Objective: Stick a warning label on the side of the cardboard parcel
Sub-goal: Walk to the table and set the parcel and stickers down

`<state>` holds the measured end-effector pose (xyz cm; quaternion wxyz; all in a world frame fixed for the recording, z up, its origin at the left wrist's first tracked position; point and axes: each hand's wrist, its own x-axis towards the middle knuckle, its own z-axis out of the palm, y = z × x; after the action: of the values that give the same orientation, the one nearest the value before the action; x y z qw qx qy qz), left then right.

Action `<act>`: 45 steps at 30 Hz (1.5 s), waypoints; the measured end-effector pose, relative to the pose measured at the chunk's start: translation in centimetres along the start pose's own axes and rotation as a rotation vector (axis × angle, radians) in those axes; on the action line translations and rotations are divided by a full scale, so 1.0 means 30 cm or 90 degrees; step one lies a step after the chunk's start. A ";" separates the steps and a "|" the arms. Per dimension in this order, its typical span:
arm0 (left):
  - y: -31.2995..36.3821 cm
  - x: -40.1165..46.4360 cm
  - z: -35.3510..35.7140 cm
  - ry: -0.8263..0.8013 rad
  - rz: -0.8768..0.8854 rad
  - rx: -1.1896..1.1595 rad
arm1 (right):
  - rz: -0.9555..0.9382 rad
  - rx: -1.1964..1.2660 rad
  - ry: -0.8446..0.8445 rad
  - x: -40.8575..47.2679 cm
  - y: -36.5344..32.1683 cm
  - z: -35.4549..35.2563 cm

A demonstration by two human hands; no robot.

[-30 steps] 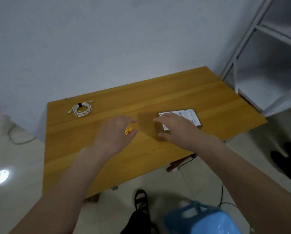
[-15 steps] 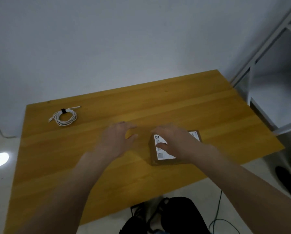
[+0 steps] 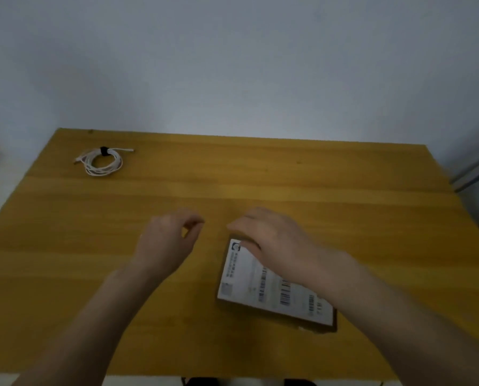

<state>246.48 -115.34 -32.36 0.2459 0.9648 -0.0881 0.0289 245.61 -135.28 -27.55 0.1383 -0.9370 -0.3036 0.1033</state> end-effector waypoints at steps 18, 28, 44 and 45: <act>-0.177 -0.145 0.177 0.208 -0.104 0.047 | -0.211 -0.178 0.083 0.073 -0.088 0.233; -0.367 -0.506 0.155 0.038 -0.211 0.106 | -0.112 -0.121 -0.019 0.107 -0.418 0.565; -0.393 -0.563 0.158 -0.204 -0.196 0.297 | 0.122 -0.153 -0.029 0.291 -0.298 0.792; -0.393 -0.562 0.161 -0.202 -0.197 0.300 | 0.116 -0.160 -0.028 0.270 -0.299 0.794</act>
<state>232.15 -104.85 -43.79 0.0004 0.9897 0.0319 -0.1398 240.59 -118.78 -47.95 0.0037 -0.9682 -0.2307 0.0968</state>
